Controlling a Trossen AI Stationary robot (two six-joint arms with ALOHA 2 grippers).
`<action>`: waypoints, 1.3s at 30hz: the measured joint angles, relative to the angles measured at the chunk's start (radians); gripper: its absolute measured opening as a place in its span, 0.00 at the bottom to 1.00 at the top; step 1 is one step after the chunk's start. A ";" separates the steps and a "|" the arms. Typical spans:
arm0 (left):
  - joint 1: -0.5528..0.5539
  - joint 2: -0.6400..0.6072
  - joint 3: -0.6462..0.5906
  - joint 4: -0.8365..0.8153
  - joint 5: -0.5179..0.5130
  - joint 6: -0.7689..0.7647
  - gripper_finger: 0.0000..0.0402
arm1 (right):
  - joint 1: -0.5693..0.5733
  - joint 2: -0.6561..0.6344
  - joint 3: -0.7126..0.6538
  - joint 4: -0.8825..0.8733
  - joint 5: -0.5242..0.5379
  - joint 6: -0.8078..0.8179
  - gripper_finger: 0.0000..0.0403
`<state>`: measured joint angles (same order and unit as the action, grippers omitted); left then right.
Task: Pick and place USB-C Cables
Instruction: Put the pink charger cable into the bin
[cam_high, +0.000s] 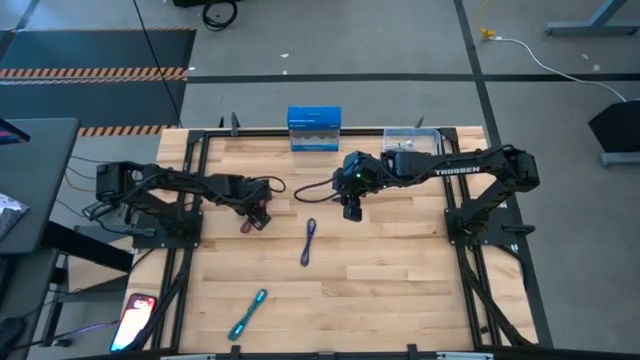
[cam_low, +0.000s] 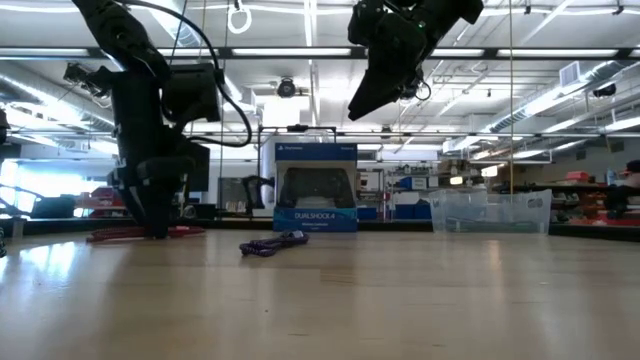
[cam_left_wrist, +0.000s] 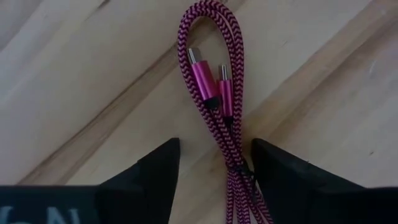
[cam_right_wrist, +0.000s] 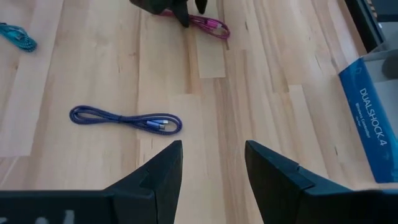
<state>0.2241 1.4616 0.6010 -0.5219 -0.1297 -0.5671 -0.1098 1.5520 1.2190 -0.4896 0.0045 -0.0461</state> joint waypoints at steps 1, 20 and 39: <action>0.000 0.000 0.000 0.001 0.000 0.003 0.49 | 0.000 0.000 0.000 0.000 0.000 -0.003 0.45; 0.002 0.002 -0.002 0.027 0.021 0.038 0.05 | 0.000 0.001 0.000 0.063 -0.075 -0.035 0.45; -0.006 -0.061 0.175 -0.006 0.049 0.202 0.05 | -0.005 0.001 0.000 0.068 -0.070 -0.008 0.45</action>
<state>0.2184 1.4002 0.7756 -0.5278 -0.0811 -0.3654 -0.1150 1.5532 1.2190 -0.4215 -0.0654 -0.0544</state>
